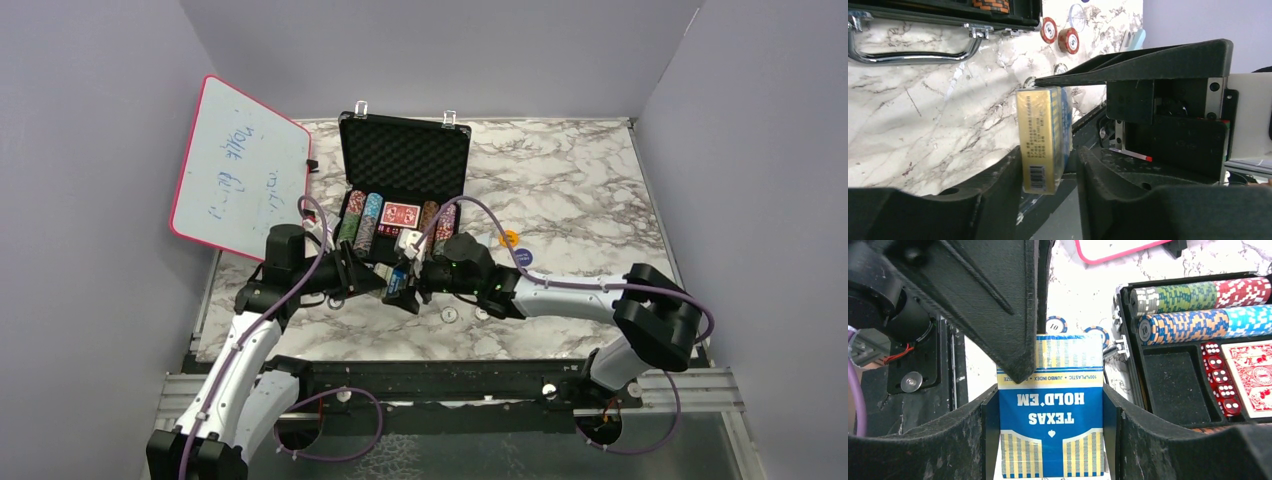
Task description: Pack up texas hold em set
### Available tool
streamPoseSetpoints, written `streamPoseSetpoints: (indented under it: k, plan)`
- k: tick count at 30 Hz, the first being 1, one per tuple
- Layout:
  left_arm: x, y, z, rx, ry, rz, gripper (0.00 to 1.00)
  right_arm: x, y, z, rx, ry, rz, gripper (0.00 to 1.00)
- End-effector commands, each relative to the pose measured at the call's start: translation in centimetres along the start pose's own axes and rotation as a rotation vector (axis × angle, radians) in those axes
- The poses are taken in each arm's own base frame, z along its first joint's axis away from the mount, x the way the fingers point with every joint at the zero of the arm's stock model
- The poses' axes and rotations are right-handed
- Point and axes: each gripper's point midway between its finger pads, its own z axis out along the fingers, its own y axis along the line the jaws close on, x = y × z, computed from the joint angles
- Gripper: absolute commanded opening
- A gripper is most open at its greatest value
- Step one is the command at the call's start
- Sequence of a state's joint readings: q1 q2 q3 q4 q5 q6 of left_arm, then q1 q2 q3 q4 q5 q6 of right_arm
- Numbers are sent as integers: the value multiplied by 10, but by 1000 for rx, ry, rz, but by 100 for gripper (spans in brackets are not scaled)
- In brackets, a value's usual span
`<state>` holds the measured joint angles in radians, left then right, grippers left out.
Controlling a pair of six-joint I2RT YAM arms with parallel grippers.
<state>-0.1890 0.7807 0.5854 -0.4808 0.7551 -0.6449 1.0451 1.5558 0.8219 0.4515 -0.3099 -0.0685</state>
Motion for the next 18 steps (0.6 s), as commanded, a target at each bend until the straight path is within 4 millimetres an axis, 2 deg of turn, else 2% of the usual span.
streamPoseSetpoints:
  k: [1, 4, 6, 8, 10, 14, 16, 18]
  plan:
    - [-11, -21, 0, 94, -23, 12, 36, -41, 6, -5, -31, -147, -54, 47]
    - [-10, -24, 2, 120, -9, 6, 15, -36, 5, -6, -23, -156, -52, 52]
    - [-13, -29, 3, 150, -12, 23, 0, -35, 2, -8, 2, -160, -30, 63]
    - [-21, -31, 5, 156, -31, 58, 0, -37, -1, -10, 28, -160, 8, 83]
    - [-39, -27, 7, 106, -93, 115, 0, -42, 3, -14, 13, -155, 10, 99]
    - [-86, -10, 7, -52, -280, 194, 0, -45, -3, -29, 68, -154, 10, 99]
    - [-103, 3, 8, -114, -372, 192, 0, -41, -20, -38, 183, -154, 76, 100]
    - [-113, 8, 13, -105, -426, 199, 0, -31, -45, -48, 304, -115, 204, 99]
